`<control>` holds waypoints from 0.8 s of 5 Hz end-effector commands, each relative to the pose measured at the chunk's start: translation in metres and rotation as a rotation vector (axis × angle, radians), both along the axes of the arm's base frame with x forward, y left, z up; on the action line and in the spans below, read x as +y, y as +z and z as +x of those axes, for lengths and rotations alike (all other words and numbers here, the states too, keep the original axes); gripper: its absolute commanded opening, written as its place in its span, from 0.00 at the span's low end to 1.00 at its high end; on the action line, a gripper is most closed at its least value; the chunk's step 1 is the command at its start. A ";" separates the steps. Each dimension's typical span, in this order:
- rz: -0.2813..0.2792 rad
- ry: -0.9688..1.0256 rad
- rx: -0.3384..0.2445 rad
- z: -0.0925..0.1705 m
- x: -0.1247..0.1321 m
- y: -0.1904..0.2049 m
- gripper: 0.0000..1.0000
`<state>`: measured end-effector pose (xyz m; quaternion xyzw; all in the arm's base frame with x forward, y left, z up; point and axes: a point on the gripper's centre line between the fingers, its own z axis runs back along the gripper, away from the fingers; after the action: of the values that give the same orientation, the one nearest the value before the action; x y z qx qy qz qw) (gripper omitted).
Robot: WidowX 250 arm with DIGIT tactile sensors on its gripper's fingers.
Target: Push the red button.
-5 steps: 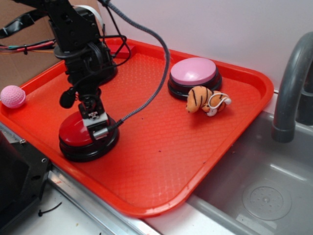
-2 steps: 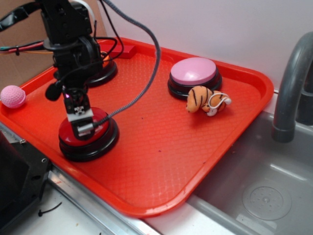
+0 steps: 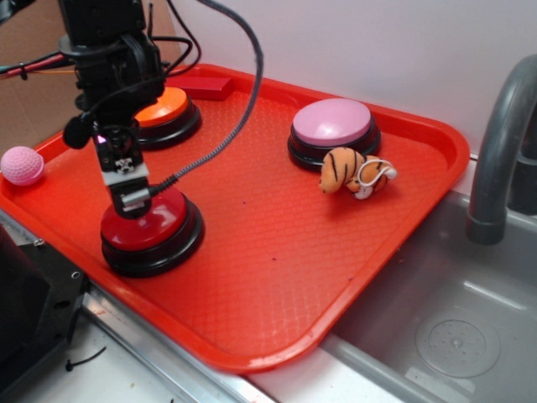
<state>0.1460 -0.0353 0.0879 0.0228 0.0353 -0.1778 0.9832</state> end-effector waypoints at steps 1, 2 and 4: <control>-0.004 0.060 -0.066 0.002 0.003 0.031 1.00; -0.007 0.082 -0.071 0.001 0.004 0.038 1.00; -0.006 0.102 -0.085 0.000 0.007 0.051 1.00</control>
<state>0.1397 -0.0287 0.1296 0.0255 0.0160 -0.1298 0.9911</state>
